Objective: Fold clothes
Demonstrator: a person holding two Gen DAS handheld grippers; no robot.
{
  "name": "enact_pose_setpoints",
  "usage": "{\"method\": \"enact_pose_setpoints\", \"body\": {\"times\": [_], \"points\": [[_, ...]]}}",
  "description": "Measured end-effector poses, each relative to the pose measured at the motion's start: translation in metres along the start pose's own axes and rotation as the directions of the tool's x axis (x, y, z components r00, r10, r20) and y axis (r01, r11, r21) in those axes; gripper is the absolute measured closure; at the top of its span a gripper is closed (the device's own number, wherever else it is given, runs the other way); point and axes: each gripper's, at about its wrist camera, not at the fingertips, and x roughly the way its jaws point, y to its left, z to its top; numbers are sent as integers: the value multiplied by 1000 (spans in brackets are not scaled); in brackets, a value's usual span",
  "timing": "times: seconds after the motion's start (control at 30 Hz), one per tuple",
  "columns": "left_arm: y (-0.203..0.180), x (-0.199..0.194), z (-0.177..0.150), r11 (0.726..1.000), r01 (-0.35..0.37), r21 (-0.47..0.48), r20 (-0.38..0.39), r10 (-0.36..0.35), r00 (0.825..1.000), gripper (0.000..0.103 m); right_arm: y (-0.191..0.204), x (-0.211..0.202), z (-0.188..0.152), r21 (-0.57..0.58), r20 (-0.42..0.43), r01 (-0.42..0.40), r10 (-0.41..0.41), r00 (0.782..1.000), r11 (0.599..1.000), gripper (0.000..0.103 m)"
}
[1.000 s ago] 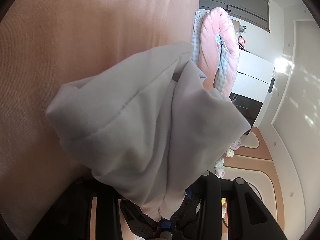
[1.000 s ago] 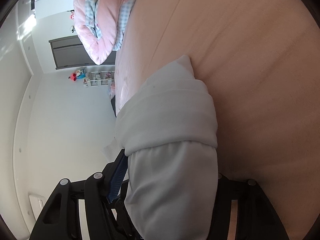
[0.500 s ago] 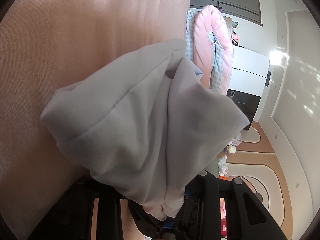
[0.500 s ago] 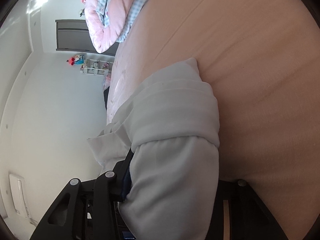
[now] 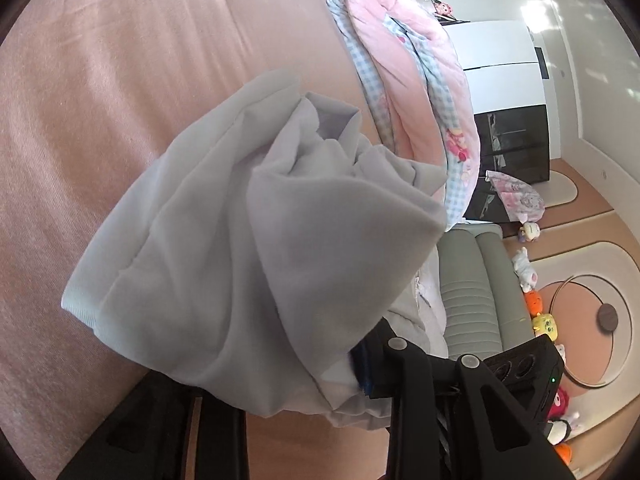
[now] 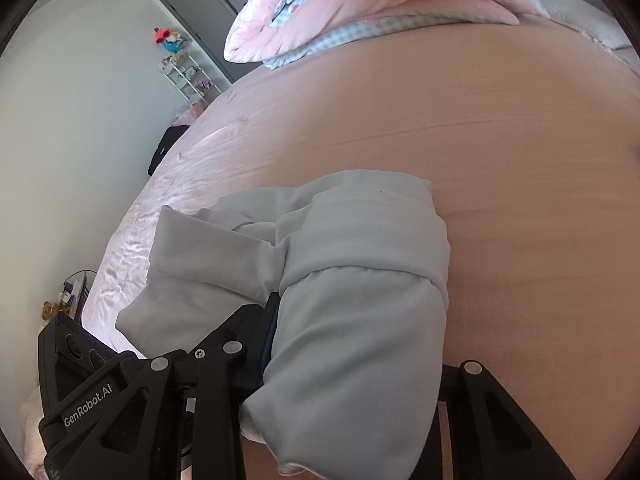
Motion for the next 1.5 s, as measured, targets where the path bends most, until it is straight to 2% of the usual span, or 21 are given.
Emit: {"method": "enact_pose_setpoints", "body": {"times": [0.07, 0.17, 0.23, 0.37, 0.5, 0.6, 0.73, 0.9, 1.03, 1.33, 1.5], "points": [[0, -2, 2, 1000, 8, -11, 3, -8, 1000, 75, 2, -4, 0, -9, -1, 6, -6, 1000, 1000, 71], [5, -13, -20, 1000, 20, -20, 12, -20, 1000, 75, 4, -12, -1, -20, 6, 8, -8, 1000, 1000, 71], [1, -9, -23, 1000, 20, -4, 10, -20, 1000, 75, 5, -18, -1, -25, 13, 8, -8, 1000, 1000, 71], [5, -32, -40, 999, 28, 35, 3, -29, 1000, 75, 5, -31, -1, -31, 38, 2, -1, 999, 1000, 71], [-8, -28, -34, 998, 39, 53, -2, -39, 999, 75, 8, -43, 2, -31, 58, 7, -6, 998, 1000, 71], [-11, -39, -33, 997, 40, 69, 6, -41, 999, 75, 13, -49, 7, -37, 65, 0, 2, 998, 999, 71], [-19, -50, -17, 997, 44, 69, 27, -46, 999, 75, 29, -53, 17, -66, 66, -11, 15, 998, 998, 71], [-17, -76, 6, 996, 41, 83, 66, -47, 997, 75, 68, -44, 26, -129, 54, -36, 43, 998, 991, 71], [-12, -101, 28, 995, 3, 103, 89, -13, 996, 75, 103, -30, 30, -168, 22, -55, 60, 998, 984, 71], [7, -163, 65, 998, -38, 49, 216, 27, 976, 75, 178, 0, 33, -292, -26, -146, 145, 989, 945, 71], [11, -182, 82, 995, -67, 67, 247, 48, 968, 75, 212, 16, 34, -335, -50, -183, 176, 983, 924, 71]]}}
